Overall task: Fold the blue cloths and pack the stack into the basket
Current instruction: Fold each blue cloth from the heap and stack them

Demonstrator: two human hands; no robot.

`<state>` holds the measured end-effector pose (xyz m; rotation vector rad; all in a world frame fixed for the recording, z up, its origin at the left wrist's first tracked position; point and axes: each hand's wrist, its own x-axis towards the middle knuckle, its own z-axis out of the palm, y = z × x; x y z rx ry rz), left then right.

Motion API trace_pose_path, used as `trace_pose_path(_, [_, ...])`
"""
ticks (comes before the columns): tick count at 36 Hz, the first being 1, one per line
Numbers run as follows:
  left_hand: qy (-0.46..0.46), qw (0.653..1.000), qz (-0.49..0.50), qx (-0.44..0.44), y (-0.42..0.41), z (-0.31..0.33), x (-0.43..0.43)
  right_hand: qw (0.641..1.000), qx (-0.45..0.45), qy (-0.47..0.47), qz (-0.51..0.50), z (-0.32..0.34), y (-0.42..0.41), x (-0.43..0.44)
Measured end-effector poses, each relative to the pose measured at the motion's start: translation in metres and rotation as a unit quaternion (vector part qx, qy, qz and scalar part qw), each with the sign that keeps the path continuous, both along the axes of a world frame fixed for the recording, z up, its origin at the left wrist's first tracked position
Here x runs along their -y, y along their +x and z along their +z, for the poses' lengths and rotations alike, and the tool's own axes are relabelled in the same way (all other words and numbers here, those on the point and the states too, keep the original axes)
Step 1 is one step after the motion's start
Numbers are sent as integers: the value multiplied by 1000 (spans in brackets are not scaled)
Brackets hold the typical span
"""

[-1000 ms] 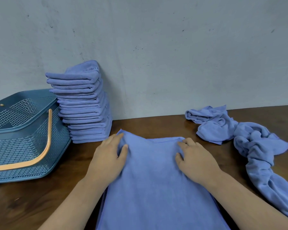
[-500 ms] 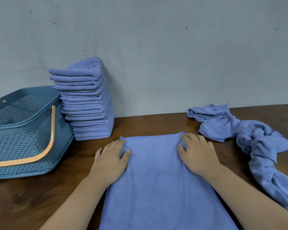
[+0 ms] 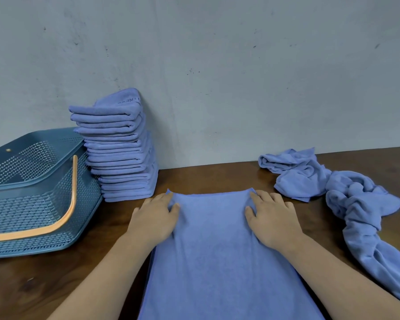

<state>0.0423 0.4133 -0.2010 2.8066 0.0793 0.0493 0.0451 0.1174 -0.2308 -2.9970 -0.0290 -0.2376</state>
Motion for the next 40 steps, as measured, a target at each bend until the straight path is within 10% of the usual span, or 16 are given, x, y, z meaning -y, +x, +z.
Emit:
trace_pose_path(17, [13,999,-36,13,9,-35,-24,1000,1,23,6,0,4,3])
trace_pose_path(26, [-230,964,59,116,-14,-19,-26,989,106,88,55,2,-3,9])
trace_pose_path(35, [-3,981,-80,174,-85,-22,13,973,-10,81,218,3,-29,-17])
trace_pose_path(40, [57,982,-180,0,-98,-27,12,975,-61,54,207,4,-27,-14])
